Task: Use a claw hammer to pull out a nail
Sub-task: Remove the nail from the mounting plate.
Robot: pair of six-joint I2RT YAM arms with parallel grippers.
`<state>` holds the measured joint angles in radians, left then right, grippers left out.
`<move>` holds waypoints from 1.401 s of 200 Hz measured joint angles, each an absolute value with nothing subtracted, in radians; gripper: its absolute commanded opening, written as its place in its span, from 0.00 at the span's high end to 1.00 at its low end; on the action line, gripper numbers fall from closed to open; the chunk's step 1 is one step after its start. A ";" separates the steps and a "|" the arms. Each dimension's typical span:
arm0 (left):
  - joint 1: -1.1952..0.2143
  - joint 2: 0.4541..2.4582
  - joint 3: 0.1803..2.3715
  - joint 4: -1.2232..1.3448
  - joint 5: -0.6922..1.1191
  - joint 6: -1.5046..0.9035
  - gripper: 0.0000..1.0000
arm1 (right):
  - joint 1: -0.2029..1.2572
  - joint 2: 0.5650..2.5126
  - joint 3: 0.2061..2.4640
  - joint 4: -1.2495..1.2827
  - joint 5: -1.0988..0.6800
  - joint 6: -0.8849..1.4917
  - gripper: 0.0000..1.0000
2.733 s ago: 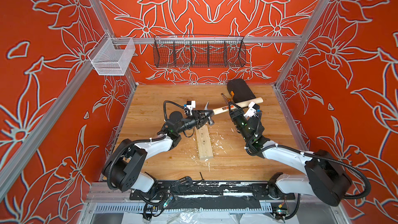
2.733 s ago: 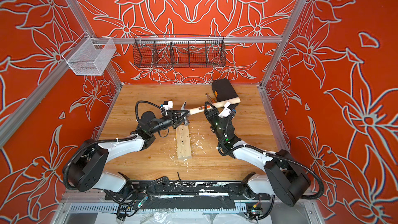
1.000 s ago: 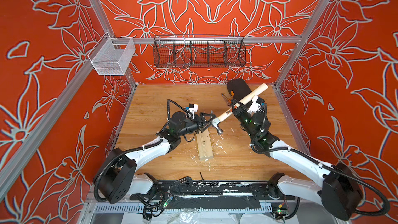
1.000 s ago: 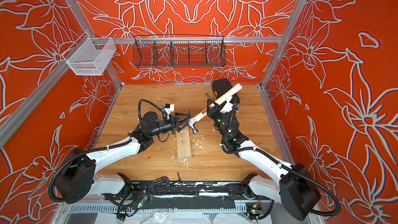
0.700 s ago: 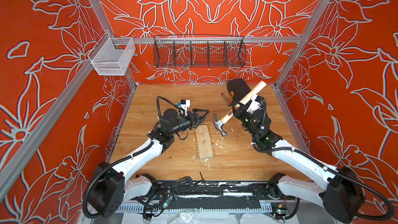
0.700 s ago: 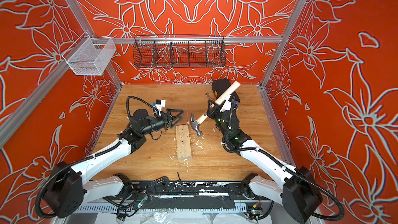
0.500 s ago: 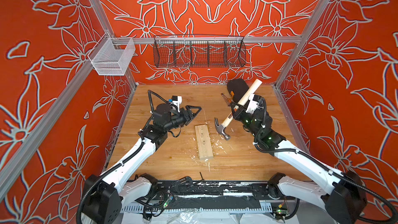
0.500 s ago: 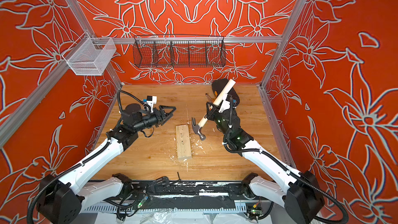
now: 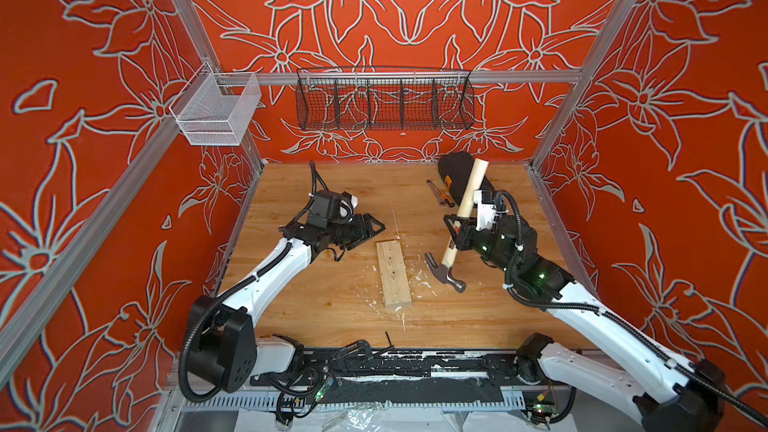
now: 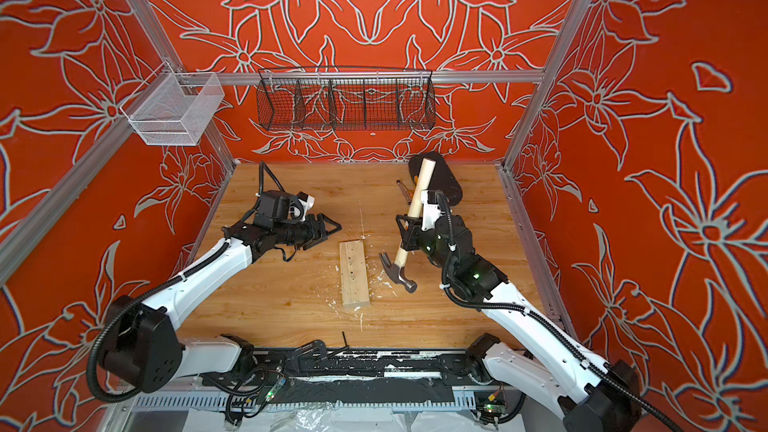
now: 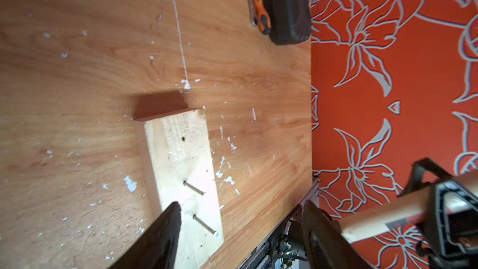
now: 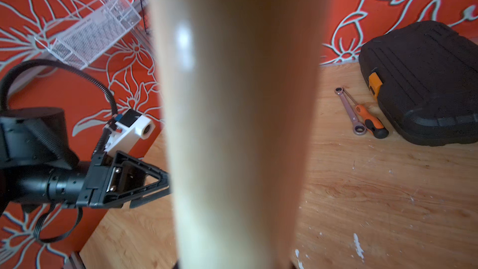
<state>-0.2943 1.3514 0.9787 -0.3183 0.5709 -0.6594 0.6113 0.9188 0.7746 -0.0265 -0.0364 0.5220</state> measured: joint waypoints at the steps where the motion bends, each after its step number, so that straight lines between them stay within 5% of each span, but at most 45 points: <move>1: -0.294 1.353 0.979 -0.321 0.571 -0.657 0.29 | 0.614 0.918 0.775 -0.030 -0.036 0.520 1.00; 101: -0.294 1.507 1.082 -0.460 0.564 -0.514 0.54 | 0.867 0.969 0.941 -0.324 0.115 0.371 1.00; 169: -0.296 1.612 1.050 -0.435 0.599 -0.517 0.55 | 1.061 1.177 0.992 -0.348 0.258 0.332 1.00; 280: -0.316 1.710 1.028 -0.360 0.648 -0.559 0.57 | 1.077 1.406 1.010 -0.157 0.303 0.326 1.00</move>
<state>-0.3161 1.7103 1.0275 -0.3603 0.6476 -0.5587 1.0775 1.4055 1.0103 -0.1570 0.3035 0.3260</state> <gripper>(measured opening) 0.431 0.250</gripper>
